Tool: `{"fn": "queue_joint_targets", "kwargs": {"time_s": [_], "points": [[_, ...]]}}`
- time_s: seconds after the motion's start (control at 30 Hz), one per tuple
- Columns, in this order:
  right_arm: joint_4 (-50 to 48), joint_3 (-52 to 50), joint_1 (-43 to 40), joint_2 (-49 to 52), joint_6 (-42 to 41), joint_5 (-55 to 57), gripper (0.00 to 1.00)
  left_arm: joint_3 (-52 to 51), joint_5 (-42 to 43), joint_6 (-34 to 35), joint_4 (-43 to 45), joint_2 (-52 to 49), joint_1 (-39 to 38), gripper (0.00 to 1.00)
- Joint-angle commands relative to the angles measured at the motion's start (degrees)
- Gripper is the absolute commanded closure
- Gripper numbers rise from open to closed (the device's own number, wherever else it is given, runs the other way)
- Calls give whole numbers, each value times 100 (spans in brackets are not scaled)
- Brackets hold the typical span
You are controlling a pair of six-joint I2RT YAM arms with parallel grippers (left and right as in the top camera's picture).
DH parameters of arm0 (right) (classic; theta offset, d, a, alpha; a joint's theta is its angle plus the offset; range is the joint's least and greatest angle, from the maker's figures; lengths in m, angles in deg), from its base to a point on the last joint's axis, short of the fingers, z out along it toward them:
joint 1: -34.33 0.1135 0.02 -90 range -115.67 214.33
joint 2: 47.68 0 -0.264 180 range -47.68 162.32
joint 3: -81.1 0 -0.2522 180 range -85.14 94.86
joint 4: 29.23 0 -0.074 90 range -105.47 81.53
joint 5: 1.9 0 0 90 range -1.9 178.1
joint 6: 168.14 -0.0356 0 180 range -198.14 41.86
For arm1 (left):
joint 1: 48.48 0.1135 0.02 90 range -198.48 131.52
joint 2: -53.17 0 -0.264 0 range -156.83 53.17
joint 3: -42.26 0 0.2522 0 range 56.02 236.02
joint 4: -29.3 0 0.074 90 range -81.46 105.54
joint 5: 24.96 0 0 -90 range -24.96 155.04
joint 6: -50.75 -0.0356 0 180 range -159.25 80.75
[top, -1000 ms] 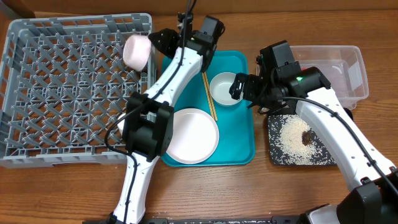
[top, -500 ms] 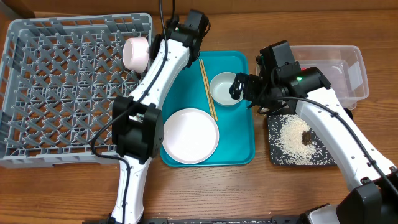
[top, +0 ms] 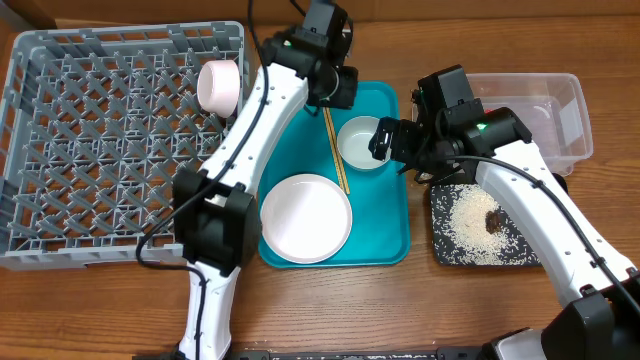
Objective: Sort waste into correct bins and load items into the dishwasher
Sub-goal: 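Reach the left gripper to the grey-green bowl and grip its rim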
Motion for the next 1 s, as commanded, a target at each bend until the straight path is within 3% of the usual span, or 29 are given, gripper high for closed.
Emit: {"fn": "queue_joint_targets", "kwargs": {"time_s": [0.0,0.13,0.53,0.63,0.77,0.97], "points": [[-15,160,24,-90,-4,59,0,-101,468,205,61,-496,-184,59],[-15,160,24,-90,-4,59,0,-101,439,205,170,-820,-269,60],[-15,160,24,-90,-4,59,0,411,553,-111,-192,-835,-275,79],[-15,160,24,-90,-4,59,0,885,175,-326,-610,-741,-271,72],[-15,160,24,-90,-4,59,0,1320,-302,-612,-973,-699,-269,54],[-15,160,24,-90,-4,59,0,1091,-697,-894,-874,-848,-271,52]]}}
